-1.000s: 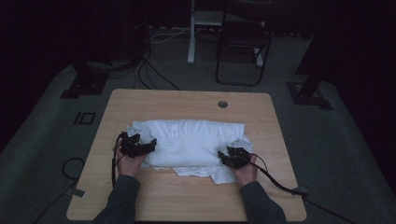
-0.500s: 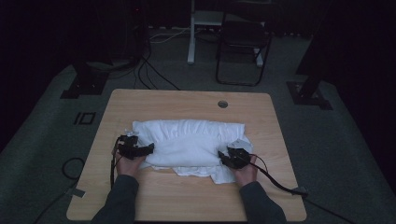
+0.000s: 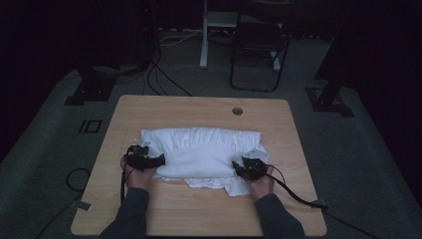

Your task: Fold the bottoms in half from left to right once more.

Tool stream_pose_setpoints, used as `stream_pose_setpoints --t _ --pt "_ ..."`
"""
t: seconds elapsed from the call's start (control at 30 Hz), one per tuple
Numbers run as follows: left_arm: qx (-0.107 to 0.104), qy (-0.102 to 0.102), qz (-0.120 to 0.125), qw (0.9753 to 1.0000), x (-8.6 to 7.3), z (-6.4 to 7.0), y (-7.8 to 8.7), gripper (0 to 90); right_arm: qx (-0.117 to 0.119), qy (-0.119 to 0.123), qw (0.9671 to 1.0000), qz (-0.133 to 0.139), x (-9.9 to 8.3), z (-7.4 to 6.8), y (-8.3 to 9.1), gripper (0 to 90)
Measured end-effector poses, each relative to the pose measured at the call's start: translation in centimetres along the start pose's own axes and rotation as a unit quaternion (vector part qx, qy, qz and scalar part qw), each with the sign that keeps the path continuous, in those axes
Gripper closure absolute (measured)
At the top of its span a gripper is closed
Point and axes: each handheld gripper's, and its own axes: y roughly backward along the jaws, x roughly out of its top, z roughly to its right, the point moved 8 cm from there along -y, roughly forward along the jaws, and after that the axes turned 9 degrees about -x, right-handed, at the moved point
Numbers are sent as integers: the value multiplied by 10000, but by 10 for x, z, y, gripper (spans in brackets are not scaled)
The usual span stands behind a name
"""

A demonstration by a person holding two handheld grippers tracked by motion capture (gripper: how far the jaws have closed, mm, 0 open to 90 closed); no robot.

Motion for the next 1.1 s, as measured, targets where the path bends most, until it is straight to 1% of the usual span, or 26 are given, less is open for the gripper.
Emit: stream_pose_setpoints --t 0.1,0.13,0.2,0.23,0.27,0.33,0.37,0.43,0.47,0.5,0.53,0.57,0.6,0.63,0.73,0.77,0.83,0.87,0.9,0.93,1.03,1.1 --pt "-117 -19 -94 9999 0 4 2 13 -12 -2 10000 4 0 0 0 489" --pt "-144 -62 -103 9998 0 5 3 31 -14 -2 10000 5 0 0 0 488" --pt "-192 -93 -113 9997 0 8 4 88 -14 -1 10000 5 0 0 0 489" --pt "-245 -143 -95 9996 1 10 5 121 -15 -9 10000 1 0 0 0 488" --pt "-249 -165 -96 9995 1 11 5 162 -15 -13 10000 0 0 0 0 488" --pt "-272 -227 -59 9994 1 14 6 207 -15 -9 10000 0 0 0 0 488" --pt "-325 -272 -38 9991 0 16 7 246 -16 -11 10000 0 0 0 0 488" --pt "-397 -324 17 9987 0 21 8 352 -17 -10 10000 1 0 0 0 488" --pt "-449 -345 41 9984 0 23 8 412 -17 -9 10000 2 0 0 0 488" --pt "-558 -419 60 9975 0 26 9 486 -18 -16 10000 0 0 0 0 488" --pt "-614 -427 77 9972 0 28 8 571 -19 -14 10000 2 0 0 0 488" --pt "-676 -434 76 9967 -1 30 9 627 -19 -12 10000 1 0 0 0 488" --pt "-762 -396 101 9963 -1 32 8 682 -19 -12 10000 2 0 0 0 488" --pt "-804 -378 120 9960 -1 33 8 732 -19 -13 10000 3 0 0 0 488" --pt "-875 -365 119 9954 -1 34 8 790 -18 -18 10000 2 0 0 0 487" --pt "-930 -310 120 9951 -1 33 8 796 -14 -17 10000 2 0 0 0 486" --pt "-1033 -203 135 9943 -1 31 8 804 49 -44 10000 -42 1 0 1 478" --pt "-1079 -149 151 9939 -1 31 8 807 125 -100 9998 -102 2 1 2 469" --pt "-1114 -129 141 9936 0 30 9 814 169 -140 9997 -134 3 1 3 457" --pt "-1136 -138 149 9933 0 29 9 817 186 -172 9996 -108 7 2 6 442" --pt "-1175 -173 202 9927 4 27 14 820 236 -236 9993 173 23 1 18 396" --pt "-1181 -125 317 9924 9 26 19 823 247 -202 9988 377 38 -3 27 386"
